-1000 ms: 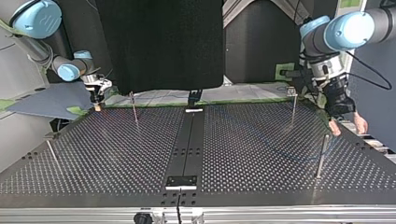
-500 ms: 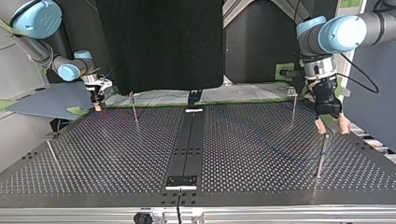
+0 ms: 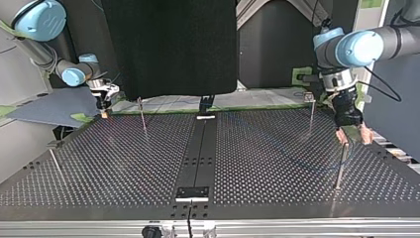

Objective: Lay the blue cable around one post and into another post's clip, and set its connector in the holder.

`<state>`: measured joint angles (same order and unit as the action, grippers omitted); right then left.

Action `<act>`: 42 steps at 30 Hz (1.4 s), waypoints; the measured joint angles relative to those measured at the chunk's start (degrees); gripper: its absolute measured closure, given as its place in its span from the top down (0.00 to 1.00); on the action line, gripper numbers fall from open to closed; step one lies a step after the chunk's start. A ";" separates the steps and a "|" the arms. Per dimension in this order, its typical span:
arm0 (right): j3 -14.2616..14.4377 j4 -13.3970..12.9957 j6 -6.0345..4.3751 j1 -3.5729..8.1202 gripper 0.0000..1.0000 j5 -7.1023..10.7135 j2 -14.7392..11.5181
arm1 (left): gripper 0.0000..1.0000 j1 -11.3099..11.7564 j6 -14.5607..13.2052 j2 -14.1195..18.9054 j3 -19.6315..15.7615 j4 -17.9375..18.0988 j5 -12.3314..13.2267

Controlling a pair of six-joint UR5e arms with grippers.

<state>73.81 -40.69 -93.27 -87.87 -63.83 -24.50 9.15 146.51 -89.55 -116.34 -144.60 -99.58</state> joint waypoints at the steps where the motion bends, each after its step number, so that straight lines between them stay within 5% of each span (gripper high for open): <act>1: -0.01 0.00 0.00 -0.02 0.00 0.00 0.00 | 1.00 -0.01 0.07 -0.49 0.40 0.04 -0.21; 15: -0.33 0.16 0.37 -0.16 0.00 -0.22 0.01 | 1.00 0.16 -0.32 -4.77 7.16 -0.42 -5.77; 26: -0.53 1.26 2.44 0.52 0.00 -1.18 -0.04 | 1.00 0.19 -2.39 -7.11 7.96 -0.24 -5.14; 34: -0.49 2.77 2.92 0.81 0.00 -1.30 -0.78 | 1.00 0.86 -1.00 -8.88 8.50 1.07 -3.79; 42: 1.51 4.67 4.92 0.52 0.00 -1.08 -4.07 | 1.00 1.35 0.49 -11.63 9.36 1.32 -2.19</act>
<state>75.31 -36.03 -88.35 -87.35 -64.91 -28.57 10.50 147.01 -101.17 -106.97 -143.28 -101.77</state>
